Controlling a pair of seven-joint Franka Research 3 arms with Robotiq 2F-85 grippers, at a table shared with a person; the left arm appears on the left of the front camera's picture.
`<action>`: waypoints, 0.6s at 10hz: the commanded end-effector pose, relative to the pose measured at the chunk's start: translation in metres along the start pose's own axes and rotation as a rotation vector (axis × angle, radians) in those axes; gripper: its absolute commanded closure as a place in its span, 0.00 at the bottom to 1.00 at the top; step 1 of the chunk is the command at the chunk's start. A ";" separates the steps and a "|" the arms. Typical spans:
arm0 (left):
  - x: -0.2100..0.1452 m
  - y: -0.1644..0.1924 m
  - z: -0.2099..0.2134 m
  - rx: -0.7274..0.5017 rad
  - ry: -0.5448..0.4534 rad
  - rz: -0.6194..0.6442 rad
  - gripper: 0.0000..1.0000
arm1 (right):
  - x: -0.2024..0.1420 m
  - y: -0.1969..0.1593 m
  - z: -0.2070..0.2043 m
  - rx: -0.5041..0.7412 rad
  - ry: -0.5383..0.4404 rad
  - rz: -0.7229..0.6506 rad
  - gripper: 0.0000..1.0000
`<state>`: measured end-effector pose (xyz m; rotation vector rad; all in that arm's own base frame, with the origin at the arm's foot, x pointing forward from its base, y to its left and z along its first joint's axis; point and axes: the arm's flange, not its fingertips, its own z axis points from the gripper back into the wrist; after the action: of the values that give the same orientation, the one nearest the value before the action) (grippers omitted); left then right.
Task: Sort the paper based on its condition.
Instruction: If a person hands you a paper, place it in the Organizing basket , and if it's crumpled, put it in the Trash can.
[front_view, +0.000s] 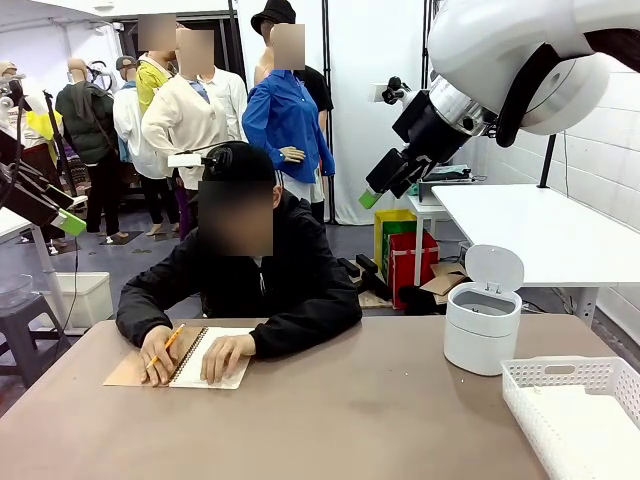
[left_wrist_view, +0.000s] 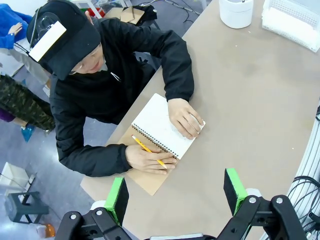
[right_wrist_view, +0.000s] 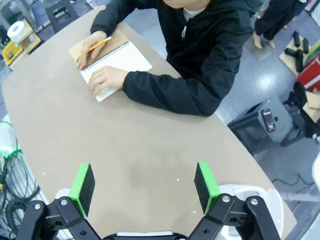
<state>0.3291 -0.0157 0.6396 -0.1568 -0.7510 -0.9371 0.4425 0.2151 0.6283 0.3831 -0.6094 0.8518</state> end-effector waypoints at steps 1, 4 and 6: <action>-0.001 0.001 0.000 -0.004 -0.004 0.001 0.00 | 0.000 -0.001 0.000 -0.004 -0.006 -0.002 0.00; -0.001 0.001 0.000 -0.004 -0.004 0.001 0.00 | 0.000 -0.001 0.000 -0.004 -0.006 -0.002 0.00; -0.001 0.001 0.000 -0.004 -0.004 0.001 0.00 | 0.000 -0.001 0.000 -0.004 -0.006 -0.002 0.00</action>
<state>0.3291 -0.0157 0.6396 -0.1568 -0.7510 -0.9371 0.4425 0.2151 0.6283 0.3831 -0.6094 0.8518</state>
